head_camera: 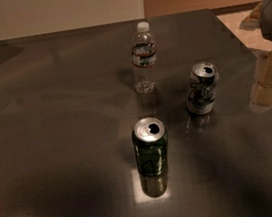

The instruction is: Move 7up can near green can

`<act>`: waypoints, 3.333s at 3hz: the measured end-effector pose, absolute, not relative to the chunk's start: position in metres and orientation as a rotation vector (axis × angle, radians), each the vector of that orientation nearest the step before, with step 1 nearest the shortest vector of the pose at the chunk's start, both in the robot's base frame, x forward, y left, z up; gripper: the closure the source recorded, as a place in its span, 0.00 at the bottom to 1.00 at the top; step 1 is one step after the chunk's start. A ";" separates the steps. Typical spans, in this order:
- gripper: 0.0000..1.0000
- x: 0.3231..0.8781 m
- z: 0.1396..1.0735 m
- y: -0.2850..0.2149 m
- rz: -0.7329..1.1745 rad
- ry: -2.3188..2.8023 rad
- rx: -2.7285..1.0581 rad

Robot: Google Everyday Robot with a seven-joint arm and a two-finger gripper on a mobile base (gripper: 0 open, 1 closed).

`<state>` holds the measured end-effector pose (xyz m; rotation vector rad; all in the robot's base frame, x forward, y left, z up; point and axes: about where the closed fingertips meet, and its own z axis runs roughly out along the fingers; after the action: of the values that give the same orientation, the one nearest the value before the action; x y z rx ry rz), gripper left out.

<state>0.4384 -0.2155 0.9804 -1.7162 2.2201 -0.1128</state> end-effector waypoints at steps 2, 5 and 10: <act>0.00 0.455 0.977 -0.219 -0.090 2.212 -1.690; 0.00 0.507 0.930 -0.205 0.242 2.187 -1.623; 0.61 0.519 0.892 -0.172 0.438 2.102 -1.654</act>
Offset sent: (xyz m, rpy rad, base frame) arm 0.0394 -0.0090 -0.0145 0.0639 0.0061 -0.0169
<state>0.5195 -0.1718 0.8915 -1.6539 2.1025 0.4383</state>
